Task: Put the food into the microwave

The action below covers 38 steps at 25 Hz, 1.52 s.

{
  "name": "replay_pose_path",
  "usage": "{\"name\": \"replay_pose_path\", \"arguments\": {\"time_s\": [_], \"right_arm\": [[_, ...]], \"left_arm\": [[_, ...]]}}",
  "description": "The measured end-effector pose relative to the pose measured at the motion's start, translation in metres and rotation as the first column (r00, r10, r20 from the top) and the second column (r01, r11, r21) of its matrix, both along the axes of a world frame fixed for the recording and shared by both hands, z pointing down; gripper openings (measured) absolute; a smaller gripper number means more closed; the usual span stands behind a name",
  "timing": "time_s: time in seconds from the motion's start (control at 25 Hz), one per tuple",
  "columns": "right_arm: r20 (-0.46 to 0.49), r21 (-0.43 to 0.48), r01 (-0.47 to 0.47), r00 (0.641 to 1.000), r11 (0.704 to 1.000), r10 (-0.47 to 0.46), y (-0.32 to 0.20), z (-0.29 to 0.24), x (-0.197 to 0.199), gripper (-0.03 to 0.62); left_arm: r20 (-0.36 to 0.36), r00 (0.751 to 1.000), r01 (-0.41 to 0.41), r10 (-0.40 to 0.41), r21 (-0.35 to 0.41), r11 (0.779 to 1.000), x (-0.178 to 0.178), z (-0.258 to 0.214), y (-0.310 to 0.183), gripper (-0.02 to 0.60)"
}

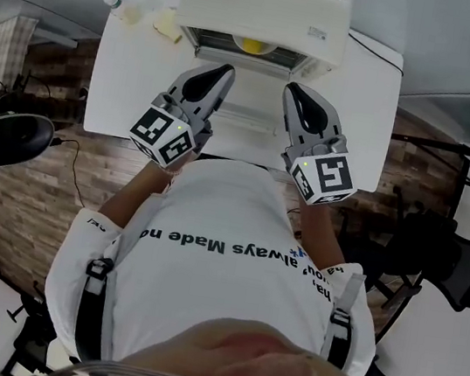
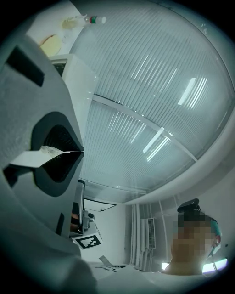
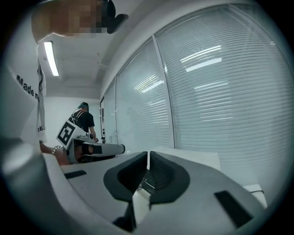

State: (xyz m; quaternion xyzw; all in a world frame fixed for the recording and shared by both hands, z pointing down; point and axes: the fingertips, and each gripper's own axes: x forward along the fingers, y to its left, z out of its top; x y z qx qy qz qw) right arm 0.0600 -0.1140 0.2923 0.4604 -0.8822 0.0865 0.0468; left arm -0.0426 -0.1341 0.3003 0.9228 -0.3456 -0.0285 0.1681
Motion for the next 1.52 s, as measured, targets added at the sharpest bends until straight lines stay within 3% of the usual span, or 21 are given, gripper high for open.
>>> {"name": "replay_pose_path", "arguments": {"time_s": [0.6, 1.52], "right_arm": [[-0.039, 0.074, 0.018, 0.999, 0.997, -0.015, 0.023, -0.038, -0.005, 0.021], [-0.034, 0.089, -0.012, 0.999, 0.996, 0.015, 0.019, -0.044, -0.001, 0.021]], "left_arm": [[0.017, 1.0, 0.011, -0.013, 0.119, 0.993, 0.001, -0.036, 0.02, 0.014], [0.002, 1.0, 0.009, -0.009, 0.111, 0.994, 0.004, -0.038, 0.02, 0.014]]}}
